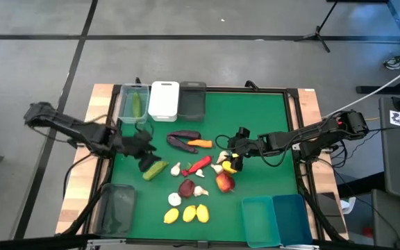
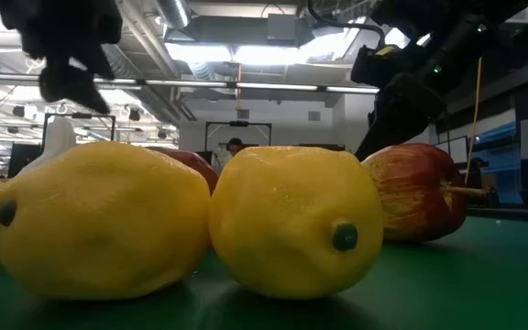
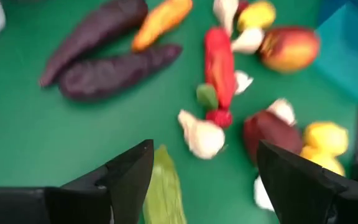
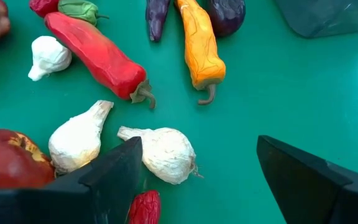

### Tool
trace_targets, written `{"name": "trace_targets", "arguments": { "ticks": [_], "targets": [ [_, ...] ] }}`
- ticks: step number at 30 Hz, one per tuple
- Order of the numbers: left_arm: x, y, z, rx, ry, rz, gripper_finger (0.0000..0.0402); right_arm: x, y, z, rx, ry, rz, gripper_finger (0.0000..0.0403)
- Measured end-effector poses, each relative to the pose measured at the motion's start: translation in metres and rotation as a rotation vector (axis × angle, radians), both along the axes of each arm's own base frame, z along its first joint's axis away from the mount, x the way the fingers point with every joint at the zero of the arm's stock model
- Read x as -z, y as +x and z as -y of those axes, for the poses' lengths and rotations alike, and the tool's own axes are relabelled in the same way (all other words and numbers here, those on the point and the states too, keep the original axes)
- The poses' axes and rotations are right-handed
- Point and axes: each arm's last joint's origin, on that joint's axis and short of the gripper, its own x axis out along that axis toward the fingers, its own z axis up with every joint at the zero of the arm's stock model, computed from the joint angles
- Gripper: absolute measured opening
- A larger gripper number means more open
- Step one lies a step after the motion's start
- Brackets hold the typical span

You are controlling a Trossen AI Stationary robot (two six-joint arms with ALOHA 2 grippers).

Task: Sort produce into baskets
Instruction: Put the green cucumber into the transparent bin

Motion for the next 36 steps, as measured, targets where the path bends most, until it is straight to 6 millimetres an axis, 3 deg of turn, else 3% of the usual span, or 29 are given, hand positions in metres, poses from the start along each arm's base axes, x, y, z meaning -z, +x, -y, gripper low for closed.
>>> {"name": "trace_targets", "arguments": {
  "ticks": [8,15,21,32,36],
  "targets": [
    [0.033,0.018,0.042,0.029,0.029,-0.217,0.0276,0.000,0.000,-0.001,-0.011,0.014,-0.001,0.0317],
    [0.049,0.036,0.059,0.018,0.127,-0.376,0.0276,0.000,0.001,-0.001,-0.011,0.015,0.005,0.0317],
    [0.068,0.037,0.060,-0.013,0.170,-0.490,0.0276,0.000,0.001,-0.001,-0.011,0.015,0.005,0.0317],
    [0.071,0.038,0.056,-0.040,0.165,-0.523,0.0276,0.000,0.001,-0.001,-0.011,0.015,0.006,0.0317],
    [0.083,0.035,0.056,-0.027,0.122,-0.506,0.0276,0.000,0.001,-0.001,-0.012,0.015,0.006,0.0317]
  ]
}}
